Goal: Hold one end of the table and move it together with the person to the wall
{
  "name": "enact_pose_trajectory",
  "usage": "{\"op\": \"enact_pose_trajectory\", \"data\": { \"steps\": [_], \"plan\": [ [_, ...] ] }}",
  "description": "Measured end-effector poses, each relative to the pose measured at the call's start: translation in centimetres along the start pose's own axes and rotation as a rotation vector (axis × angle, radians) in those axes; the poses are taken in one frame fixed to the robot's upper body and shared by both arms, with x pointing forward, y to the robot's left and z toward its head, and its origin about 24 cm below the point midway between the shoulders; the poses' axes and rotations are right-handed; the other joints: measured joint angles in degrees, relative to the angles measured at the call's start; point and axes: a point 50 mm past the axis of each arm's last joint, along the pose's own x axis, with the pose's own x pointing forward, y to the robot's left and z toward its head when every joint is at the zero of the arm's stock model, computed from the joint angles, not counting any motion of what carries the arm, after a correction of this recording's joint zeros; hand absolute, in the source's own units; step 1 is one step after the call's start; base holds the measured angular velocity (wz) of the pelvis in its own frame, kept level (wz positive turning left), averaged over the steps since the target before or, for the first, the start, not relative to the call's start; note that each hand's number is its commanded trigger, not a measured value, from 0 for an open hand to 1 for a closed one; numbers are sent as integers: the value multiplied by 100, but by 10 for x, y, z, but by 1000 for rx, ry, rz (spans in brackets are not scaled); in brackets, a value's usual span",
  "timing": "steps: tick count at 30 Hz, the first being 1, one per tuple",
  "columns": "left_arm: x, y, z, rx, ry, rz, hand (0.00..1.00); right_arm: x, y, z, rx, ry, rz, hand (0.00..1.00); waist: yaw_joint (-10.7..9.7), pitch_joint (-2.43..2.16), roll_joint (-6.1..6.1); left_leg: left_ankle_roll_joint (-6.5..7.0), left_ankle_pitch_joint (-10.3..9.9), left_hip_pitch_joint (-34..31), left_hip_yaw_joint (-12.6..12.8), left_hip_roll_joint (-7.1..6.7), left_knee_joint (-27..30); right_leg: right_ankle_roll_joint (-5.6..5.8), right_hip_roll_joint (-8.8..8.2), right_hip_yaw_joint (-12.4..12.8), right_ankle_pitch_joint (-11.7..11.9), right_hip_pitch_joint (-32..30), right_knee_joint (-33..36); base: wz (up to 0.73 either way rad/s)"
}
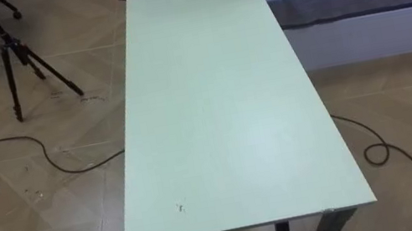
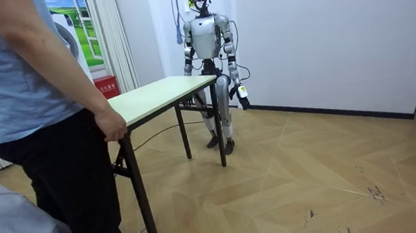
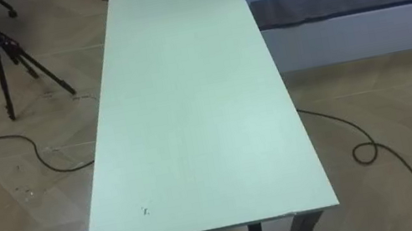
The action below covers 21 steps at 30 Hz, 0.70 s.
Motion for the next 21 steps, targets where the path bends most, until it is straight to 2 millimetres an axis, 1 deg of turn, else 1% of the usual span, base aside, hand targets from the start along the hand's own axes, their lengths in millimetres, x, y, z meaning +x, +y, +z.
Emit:
{"op": "enact_pose_trajectory", "data": {
  "steps": [3, 4, 5, 8, 9, 10, 11, 15, 17, 18, 19, 21],
  "plan": [
    [0, 0, -1, -1, 4, -1, 0, 0, -1, -1, 2, 5, -2, 0, -5, -2, 16, 0, 0, 0, -2, 4, 16, 0, 0, -37, 0, 13, 2, 0],
    [0, -1, -5, -3, 14, -4, 0, 0, -2, -2, 5, 7, -4, 0, 0, -3, 23, 0, 0, 2, -4, 5, 24, 0, 1, -43, 0, 22, 2, 0],
    [-1, -2, -6, -8, 16, -6, 0, 0, -2, -1, 6, 7, -4, 0, 6, -12, 45, 0, 0, 5, -5, 6, 27, 0, 0, -46, 0, 26, 6, 0],
    [-1, -5, -10, -64, 33, -26, 0, 0, -2, -2, 30, 10, -5, 0, 5, -21, 77, 0, 0, 7, -10, 7, 41, 0, -1, -45, 0, 29, 12, 0],
    [-1, -6, -10, -89, 38, -37, 0, 0, -3, -4, 47, 16, -2, 0, 10, -17, 81, 0, 0, 6, -10, 7, 43, -1, 0, -44, 0, 28, 13, 0],
    [-1, -7, -11, -143, 50, -50, 0, 0, -3, -4, 64, 18, 0, 0, 10, -27, 103, 0, 0, 5, -7, 9, 43, -1, -1, -40, 1, 24, 13, 0],
    [-1, -7, -11, -174, 57, -59, 0, 0, -3, -4, 72, 18, 1, 0, 8, -26, 109, 0, 0, 3, -7, 9, 43, -1, -2, -43, 1, 20, 13, 0],
    [-2, -12, -14, -401, 91, -147, 0, 0, -2, 2, 78, 10, 47, 0, 0, -19, 138, 1, -1, -16, -20, 6, 46, -1, -2, -62, 1, 6, 13, 0],
    [-2, -12, -18, -466, 103, -181, 0, 0, 0, 5, 88, 6, 81, 0, -16, -15, 148, -2, -4, -51, -50, 4, 68, -1, 4, -70, 1, -10, 8, 6],
    [-3, -13, -18, -515, 104, -206, 0, 0, 2, 9, 94, -3, 103, 0, -11, -18, 182, 0, -37, -140, -57, 23, 157, -1, 4, -91, 1, -63, 12, 8],
    [-3, -15, -18, -561, 102, -237, 0, -1, 5, 15, 91, -24, 136, 0, -3, -11, 219, 5, -74, -238, -60, 51, 269, -7, 2, -132, 8, -115, 19, 9],
    [-4, -17, -19, -642, 108, -273, 0, -2, 10, 25, 84, -62, 185, 0, 0, 24, 267, 14, -100, -325, -81, 65, 353, -8, 7, -156, 10, -164, 24, 9]
  ]
}}
